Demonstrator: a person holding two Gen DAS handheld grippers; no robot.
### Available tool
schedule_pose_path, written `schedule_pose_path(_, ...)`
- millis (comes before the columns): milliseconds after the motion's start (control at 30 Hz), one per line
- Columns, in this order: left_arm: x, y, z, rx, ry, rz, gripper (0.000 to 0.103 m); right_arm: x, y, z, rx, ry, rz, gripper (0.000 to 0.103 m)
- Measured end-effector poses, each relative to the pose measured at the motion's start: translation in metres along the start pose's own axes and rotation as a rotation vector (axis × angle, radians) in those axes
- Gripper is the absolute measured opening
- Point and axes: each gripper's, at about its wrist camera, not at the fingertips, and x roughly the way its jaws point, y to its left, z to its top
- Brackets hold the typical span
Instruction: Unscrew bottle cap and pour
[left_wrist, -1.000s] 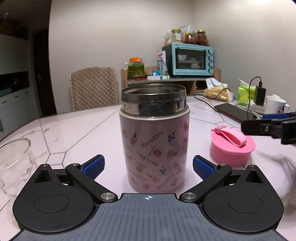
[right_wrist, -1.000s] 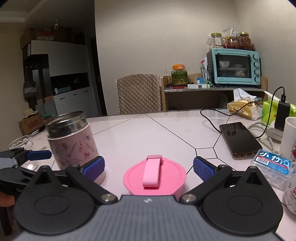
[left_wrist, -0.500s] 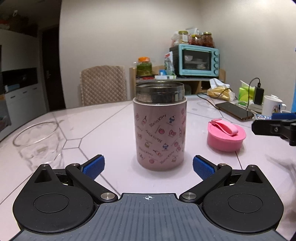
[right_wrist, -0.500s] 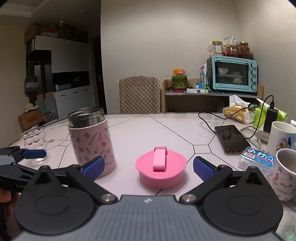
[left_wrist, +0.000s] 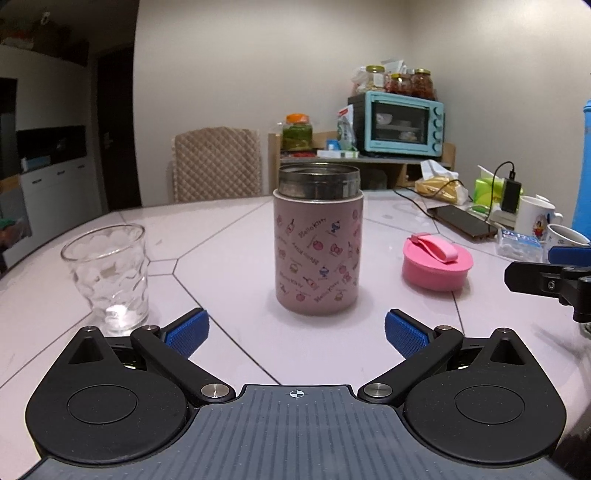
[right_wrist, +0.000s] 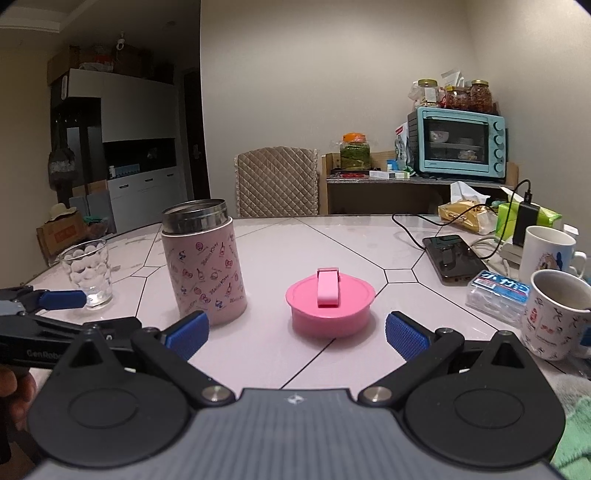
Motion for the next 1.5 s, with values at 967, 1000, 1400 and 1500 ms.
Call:
schedule_pose_path(967, -0.023, -0.012, -0.006, -0.020, 0.007, 0.000, 0.103, -0.018, 0.008, -0.010, 0.006, 0.001, -0.010, 0.103)
schedule_pose_path(1000, -0.023, -0.012, -0.006, -0.020, 0.008, 0.000, 0.103, -0.018, 0.009, -0.010, 0.005, 0.001, -0.010, 0.103)
schedule_pose_path(1400, -0.023, -0.014, -0.005, -0.017, 0.008, -0.004, 0.103, -0.017, 0.007, -0.012, 0.011, 0.006, -0.013, 0.103)
schedule_pose_path(1500, -0.023, -0.014, -0.005, -0.019, 0.009, -0.003, 0.103, -0.016, 0.008, -0.012, 0.010, 0.005, -0.010, 0.103)
